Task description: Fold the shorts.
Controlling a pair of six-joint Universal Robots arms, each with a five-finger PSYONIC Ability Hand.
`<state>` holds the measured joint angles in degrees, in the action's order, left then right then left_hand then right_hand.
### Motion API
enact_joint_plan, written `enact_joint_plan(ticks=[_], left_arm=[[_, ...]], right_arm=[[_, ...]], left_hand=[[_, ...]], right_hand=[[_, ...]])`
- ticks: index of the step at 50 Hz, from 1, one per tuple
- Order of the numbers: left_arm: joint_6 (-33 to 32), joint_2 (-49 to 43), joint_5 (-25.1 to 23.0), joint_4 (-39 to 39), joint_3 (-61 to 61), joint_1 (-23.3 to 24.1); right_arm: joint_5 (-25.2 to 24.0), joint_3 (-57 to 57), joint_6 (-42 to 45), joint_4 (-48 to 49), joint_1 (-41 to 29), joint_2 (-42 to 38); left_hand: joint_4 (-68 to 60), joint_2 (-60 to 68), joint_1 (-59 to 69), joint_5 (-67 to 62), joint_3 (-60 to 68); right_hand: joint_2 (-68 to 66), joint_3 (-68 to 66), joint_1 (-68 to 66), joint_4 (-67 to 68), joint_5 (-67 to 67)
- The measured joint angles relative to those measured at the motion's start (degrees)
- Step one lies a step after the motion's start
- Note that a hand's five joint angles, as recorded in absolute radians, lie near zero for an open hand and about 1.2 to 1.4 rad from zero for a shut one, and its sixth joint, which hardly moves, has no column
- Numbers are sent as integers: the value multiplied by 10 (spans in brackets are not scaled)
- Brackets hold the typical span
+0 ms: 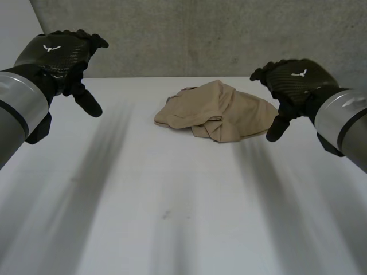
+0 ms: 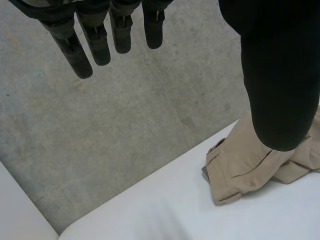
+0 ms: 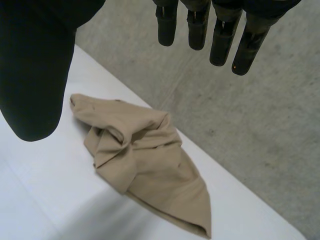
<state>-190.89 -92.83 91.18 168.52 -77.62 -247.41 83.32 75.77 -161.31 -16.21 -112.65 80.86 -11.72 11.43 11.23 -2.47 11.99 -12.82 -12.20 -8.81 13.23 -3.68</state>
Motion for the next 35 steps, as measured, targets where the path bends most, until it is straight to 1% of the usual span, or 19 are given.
enact_joint_plan(ticks=[3,7,9,12,14,15,16,19,20,21,24,25,27,30,31,32,33,34,35], left_arm=[[0,-6,1,7,0,0],[1,-10,1,12,-1,0],[1,-11,1,13,-1,0],[1,-11,1,14,-2,0],[1,-13,1,15,-3,0],[1,-13,1,16,-3,0],[1,-13,1,16,-3,0],[1,-18,1,21,-3,0],[1,-18,1,21,-3,0],[1,-24,1,25,-4,0],[1,-31,1,28,-4,0],[1,-36,1,29,-4,0],[1,-38,1,30,-4,0],[1,-51,1,31,-4,0],[1,-53,1,31,-4,0],[1,-56,1,31,-3,0],[1,-60,1,31,-2,0],[1,-60,1,31,-2,0],[1,-65,1,31,-1,0]], right_arm=[[-1,-3,-2,11,-1,-27],[-6,-9,-9,54,-10,-73],[-11,-18,-18,103,-19,-111],[-14,-28,-29,152,-27,-149],[-16,-48,-41,201,-32,-195],[-17,-56,-45,217,-33,-211],[-17,-56,-45,217,-33,-211],[-16,-98,-56,266,-37,-280],[-16,-98,-56,266,-37,-280],[-14,-161,-61,288,-39,-353],[-14,-211,-62,290,-41,-405],[-13,-254,-62,287,-42,-446],[-13,-267,-62,285,-43,-457],[-12,-368,-61,259,-45,-540],[-12,-383,-61,254,-45,-551],[-13,-404,-61,246,-45,-565],[-13,-429,-60,237,-45,-582],[-13,-429,-60,237,-45,-582],[-14,-457,-60,226,-45,-600]], left_hand=[[0,0,0,0,0],[0,0,0,0,0],[0,0,0,0,0],[0,0,0,0,0],[0,0,0,0,0],[0,0,0,0,0],[0,0,0,0,0],[0,0,0,0,0],[0,0,0,0,0],[0,0,0,0,0],[0,0,0,0,0],[0,0,0,0,0],[0,0,0,0,0],[0,0,0,0,0],[0,0,0,0,0],[0,0,0,0,0],[0,0,0,0,0],[0,0,0,0,0],[0,0,0,0,0]], right_hand=[[0,0,0,0,0],[0,0,0,0,0],[0,0,0,0,0],[0,0,0,0,0],[0,0,0,0,0],[0,0,0,0,0],[0,0,0,0,0],[0,0,0,0,0],[0,0,0,0,0],[0,0,0,0,0],[0,0,0,0,0],[0,0,0,0,0],[0,0,0,0,0],[-1,-1,-3,0,0],[-1,-1,-3,0,0],[-25,-31,-39,22,-23],[-25,-31,-39,22,-23],[-25,-31,-39,22,-23],[-95,-99,-105,88,-80]])
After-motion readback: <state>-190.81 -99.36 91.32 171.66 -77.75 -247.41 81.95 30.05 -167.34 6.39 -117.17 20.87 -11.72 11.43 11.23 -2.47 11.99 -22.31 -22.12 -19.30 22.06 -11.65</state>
